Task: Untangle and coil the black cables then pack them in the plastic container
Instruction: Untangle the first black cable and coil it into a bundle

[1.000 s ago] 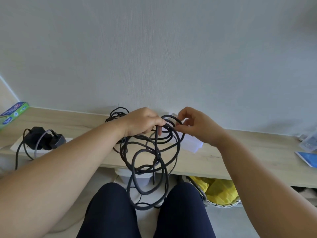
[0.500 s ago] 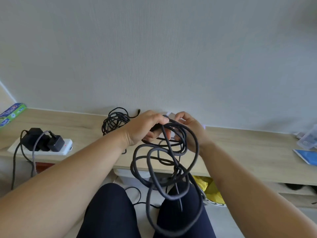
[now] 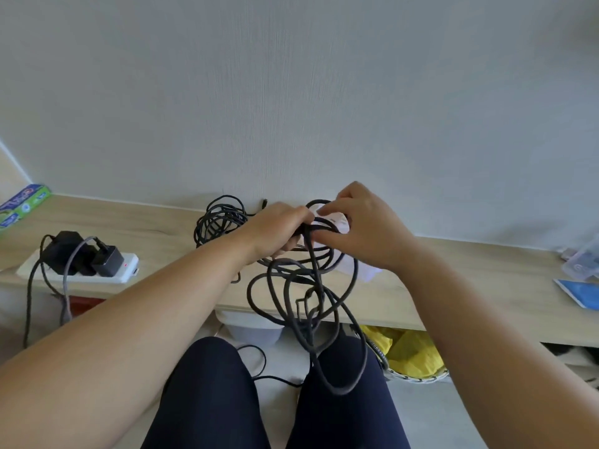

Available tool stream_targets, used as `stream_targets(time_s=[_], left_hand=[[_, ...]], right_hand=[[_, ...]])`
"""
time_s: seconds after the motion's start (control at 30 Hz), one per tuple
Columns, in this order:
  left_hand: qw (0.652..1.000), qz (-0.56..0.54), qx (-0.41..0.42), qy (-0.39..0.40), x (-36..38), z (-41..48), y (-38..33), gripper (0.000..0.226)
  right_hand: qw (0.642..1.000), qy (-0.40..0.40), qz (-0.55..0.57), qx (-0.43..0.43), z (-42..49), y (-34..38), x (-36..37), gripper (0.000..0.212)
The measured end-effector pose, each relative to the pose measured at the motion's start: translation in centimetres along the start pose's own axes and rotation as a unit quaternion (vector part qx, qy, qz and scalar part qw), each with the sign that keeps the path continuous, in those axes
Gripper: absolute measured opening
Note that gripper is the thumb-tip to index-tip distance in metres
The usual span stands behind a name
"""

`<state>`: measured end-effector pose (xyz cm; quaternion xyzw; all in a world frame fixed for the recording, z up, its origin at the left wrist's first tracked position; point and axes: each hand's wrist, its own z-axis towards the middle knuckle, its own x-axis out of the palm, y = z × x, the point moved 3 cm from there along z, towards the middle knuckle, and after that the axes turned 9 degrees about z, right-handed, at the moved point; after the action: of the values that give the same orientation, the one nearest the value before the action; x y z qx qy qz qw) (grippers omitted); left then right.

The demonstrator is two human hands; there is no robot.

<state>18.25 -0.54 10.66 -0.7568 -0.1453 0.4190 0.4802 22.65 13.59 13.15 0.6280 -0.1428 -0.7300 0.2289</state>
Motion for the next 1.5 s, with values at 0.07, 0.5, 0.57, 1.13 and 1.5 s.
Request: stream_targets(time_s=[0.07,0.5,0.57,1.13,1.5], left_hand=[[1.000,0.005,0.004,-0.008,0.1,0.0,-0.3,0.033],[0.993,0.018,0.055,-0.098,-0.4,-0.1,1.3,0.045],[0.994,0.003,0.032,-0.106,-0.6,0.1,2.0,0.043],[0.961,-0.242,-0.063,-0.122,-0.4,1.1,3.8,0.029],[0.937,-0.320,-0.102,-0.096,-0.2,1.9,4.1,0.030]], right_hand=[[0.999,0.025,-0.018,-0.009,0.2,0.2,0.3,0.049],[0.991,0.056,0.117,-0.020,-0.9,-1.1,1.3,0.024],[0.983,0.044,0.180,0.010,-1.1,-1.6,1.2,0.023],[0.790,-0.116,0.589,0.124,0.1,-3.9,2.7,0.026],[0.574,-0.202,0.784,0.125,0.8,-4.4,3.2,0.028]])
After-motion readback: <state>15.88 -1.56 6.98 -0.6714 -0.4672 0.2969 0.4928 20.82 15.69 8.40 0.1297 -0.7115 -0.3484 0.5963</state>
